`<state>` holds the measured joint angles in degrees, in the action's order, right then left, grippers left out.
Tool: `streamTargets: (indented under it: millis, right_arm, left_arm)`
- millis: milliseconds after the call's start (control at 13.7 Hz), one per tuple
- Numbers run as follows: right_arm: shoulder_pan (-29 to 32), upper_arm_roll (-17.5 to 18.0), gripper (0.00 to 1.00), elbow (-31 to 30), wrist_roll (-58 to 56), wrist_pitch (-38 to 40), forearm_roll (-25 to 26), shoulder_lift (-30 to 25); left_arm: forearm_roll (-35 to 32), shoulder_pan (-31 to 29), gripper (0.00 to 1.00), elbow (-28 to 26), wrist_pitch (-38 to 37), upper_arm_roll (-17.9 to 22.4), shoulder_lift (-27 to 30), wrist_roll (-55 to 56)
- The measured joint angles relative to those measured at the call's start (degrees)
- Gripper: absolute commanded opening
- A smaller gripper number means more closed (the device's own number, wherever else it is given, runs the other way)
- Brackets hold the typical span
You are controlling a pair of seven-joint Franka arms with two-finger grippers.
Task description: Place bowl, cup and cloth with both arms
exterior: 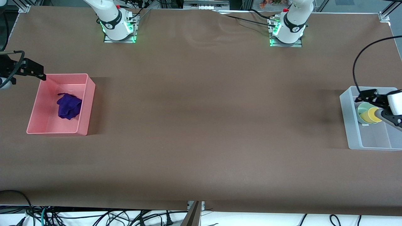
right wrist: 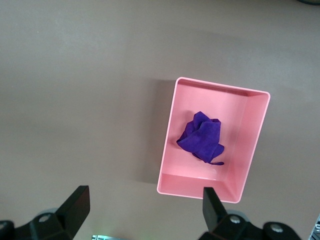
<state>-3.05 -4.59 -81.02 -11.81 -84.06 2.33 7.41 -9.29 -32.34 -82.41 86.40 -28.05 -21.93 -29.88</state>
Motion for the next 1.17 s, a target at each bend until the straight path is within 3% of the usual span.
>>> streamTargets:
  millis: [146,292,365,584,803,949,1168]
  right_arm:
    - [-0.02,0.01,1.0,0.0,0.0,0.0,0.0,0.0]
    - [-0.04,0.03,1.0,0.0,0.0,0.0,0.0,0.01]
    - [-0.04,0.03,1.0,0.0,0.0,0.0,0.0,0.01]
    - [-0.01,0.03,1.0,0.0,0.0,0.0,0.0,0.01]
    - [-0.01,0.03,1.0,-0.01,0.0,0.0,0.0,0.02]
    - [0.0,0.02,1.0,-0.01,0.0,0.0,0.0,0.02]
    - [0.0,0.02,1.0,-0.01,0.0,0.0,0.0,0.02]
  left_arm:
    - [0.01,2.26,1.0,1.98,-3.22,-1.9,0.51,5.49]
    - [0.05,7.29,1.0,2.37,-4.42,-0.75,2.88,9.59]
    - [0.52,12.3,1.0,2.38,-4.68,3.11,4.62,11.36]
    - [5.38,28.18,1.0,1.09,-5.28,19.71,10.3,14.44]
    - [8.5,35.23,1.0,-9.29,2.83,28.99,18.74,21.75]
    - [8.63,36.66,1.0,-17.88,6.93,30.49,24.81,26.2]
    - [8.74,37.15,1.0,-20.74,8.28,30.77,26.92,28.19]
